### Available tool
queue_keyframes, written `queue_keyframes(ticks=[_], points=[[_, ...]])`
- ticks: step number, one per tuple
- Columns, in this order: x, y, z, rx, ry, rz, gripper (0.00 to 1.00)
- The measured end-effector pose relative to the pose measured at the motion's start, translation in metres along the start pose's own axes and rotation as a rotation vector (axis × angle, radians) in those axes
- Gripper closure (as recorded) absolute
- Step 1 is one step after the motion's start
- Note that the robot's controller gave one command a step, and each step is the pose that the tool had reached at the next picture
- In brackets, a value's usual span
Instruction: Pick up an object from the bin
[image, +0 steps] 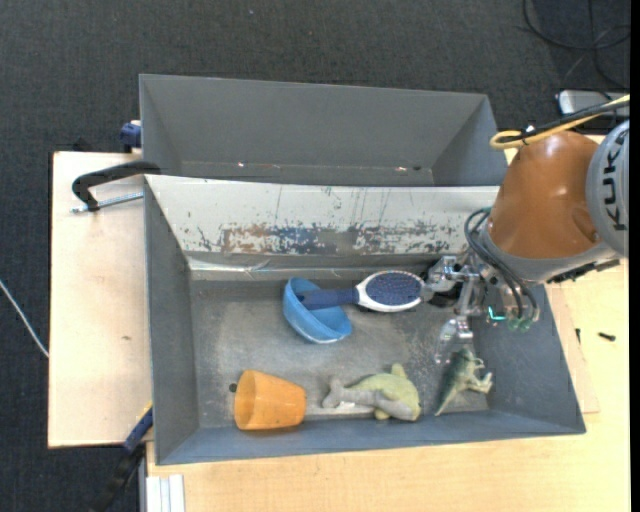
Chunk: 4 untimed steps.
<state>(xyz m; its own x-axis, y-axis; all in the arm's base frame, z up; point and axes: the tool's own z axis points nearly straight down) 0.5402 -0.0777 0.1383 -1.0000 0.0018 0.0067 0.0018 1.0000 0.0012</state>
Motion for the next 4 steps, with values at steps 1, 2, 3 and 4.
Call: queue_keyframes(ticks=[1,2,3,4], points=[[-0.023,0.098,0.063,0.001,-0.003,-0.345,0.00],[0.038,0.066,-0.002,0.006,-0.011,-0.755,0.00],[0.044,0.032,0.060,0.004,-0.011,-1.365,0.00],[0.034,-0.008,0.035,0.009,-0.008,-1.827,0.00]])
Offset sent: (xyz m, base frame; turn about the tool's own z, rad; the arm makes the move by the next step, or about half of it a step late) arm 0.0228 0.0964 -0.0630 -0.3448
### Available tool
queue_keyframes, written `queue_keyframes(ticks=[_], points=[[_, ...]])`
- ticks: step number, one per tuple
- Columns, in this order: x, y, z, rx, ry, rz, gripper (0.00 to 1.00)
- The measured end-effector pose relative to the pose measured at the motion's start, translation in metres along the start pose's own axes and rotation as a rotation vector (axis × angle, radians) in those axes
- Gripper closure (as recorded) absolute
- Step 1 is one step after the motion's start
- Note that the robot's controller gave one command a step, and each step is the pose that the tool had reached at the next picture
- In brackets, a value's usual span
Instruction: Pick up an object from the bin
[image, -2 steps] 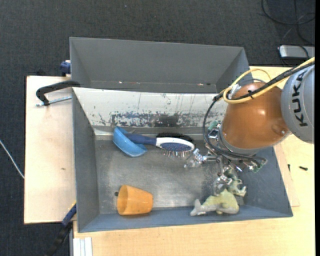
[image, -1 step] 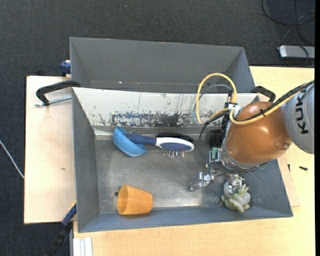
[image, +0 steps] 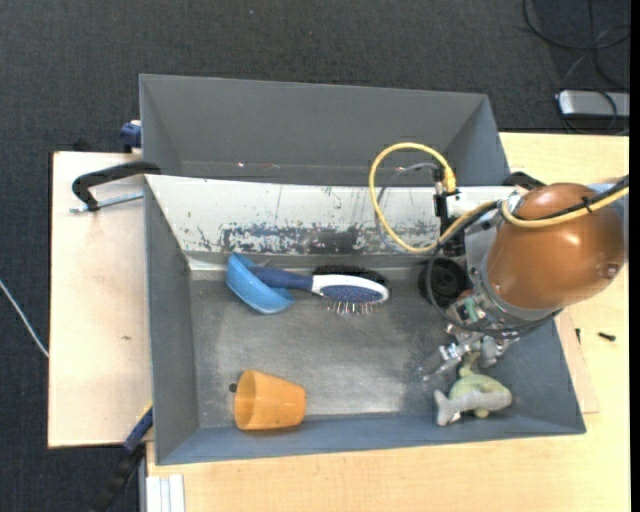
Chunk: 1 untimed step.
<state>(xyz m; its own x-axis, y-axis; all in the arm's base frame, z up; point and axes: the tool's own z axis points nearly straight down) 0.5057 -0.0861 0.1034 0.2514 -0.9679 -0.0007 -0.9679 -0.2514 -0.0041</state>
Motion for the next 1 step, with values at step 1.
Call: queue_keyframes(ticks=[1], points=[[0.0193,-0.0071,0.0337,-0.003,-0.008,-0.328,0.00]])
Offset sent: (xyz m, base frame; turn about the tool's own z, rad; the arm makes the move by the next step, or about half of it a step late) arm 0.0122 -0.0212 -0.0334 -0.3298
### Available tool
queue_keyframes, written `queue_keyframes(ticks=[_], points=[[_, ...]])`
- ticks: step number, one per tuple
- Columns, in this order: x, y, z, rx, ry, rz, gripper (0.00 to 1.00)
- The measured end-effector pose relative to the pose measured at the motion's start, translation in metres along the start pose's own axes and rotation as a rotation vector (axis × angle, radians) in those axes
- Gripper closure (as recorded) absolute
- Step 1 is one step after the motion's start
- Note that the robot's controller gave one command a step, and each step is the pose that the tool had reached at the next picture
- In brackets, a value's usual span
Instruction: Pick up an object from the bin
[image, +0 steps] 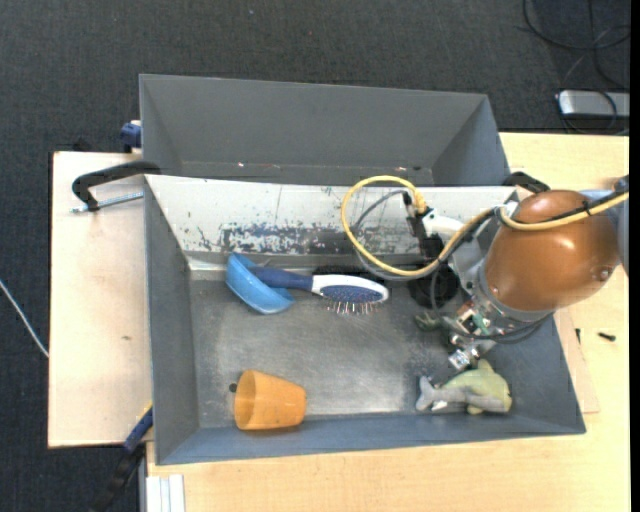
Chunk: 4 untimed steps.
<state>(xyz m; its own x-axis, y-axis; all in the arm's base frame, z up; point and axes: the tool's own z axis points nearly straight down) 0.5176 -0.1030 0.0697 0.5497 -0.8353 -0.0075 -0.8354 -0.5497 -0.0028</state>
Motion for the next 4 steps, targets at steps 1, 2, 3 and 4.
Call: queue_keyframes(ticks=[1,2,3,4], points=[[-0.037,-0.065,-0.001,-0.006,0.004,0.024,0.00],[-0.033,-0.064,-0.002,-0.001,0.007,0.028,1.00],[-0.027,-0.067,-0.056,0.005,0.010,0.014,1.00],[-0.029,-0.066,-0.053,-0.001,0.005,0.014,0.00]])
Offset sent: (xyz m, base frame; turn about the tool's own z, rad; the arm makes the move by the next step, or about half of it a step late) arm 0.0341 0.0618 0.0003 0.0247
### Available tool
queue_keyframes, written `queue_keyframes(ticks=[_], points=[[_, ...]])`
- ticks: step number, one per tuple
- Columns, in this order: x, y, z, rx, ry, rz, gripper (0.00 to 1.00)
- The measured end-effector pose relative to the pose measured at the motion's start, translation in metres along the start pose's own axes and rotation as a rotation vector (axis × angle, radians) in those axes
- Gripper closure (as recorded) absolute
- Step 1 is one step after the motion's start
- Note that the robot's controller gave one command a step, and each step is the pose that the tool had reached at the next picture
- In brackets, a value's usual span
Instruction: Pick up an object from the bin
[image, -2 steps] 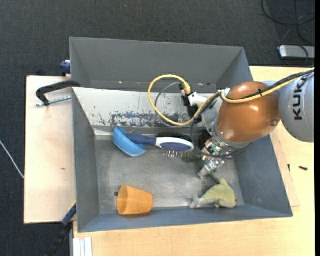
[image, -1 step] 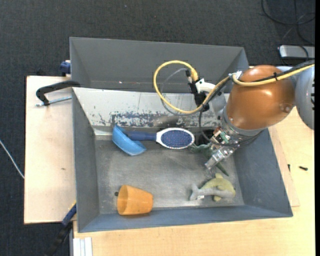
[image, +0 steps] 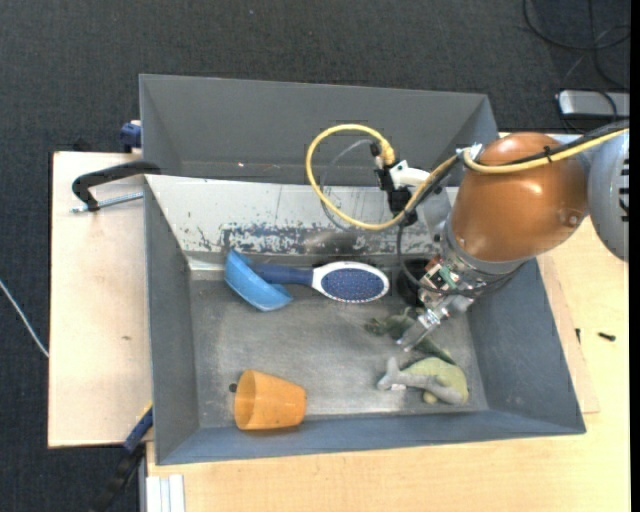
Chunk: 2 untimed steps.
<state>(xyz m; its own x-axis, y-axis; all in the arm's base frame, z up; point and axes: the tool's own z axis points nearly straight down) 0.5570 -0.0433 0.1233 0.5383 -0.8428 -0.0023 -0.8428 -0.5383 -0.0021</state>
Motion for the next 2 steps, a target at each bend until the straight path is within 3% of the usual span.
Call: queue_keyframes(ticks=[1,2], points=[[0.016,0.006,0.022,-0.003,0.000,0.083,0.00],[-0.003,-0.004,0.054,-0.003,-0.001,0.088,0.00]])
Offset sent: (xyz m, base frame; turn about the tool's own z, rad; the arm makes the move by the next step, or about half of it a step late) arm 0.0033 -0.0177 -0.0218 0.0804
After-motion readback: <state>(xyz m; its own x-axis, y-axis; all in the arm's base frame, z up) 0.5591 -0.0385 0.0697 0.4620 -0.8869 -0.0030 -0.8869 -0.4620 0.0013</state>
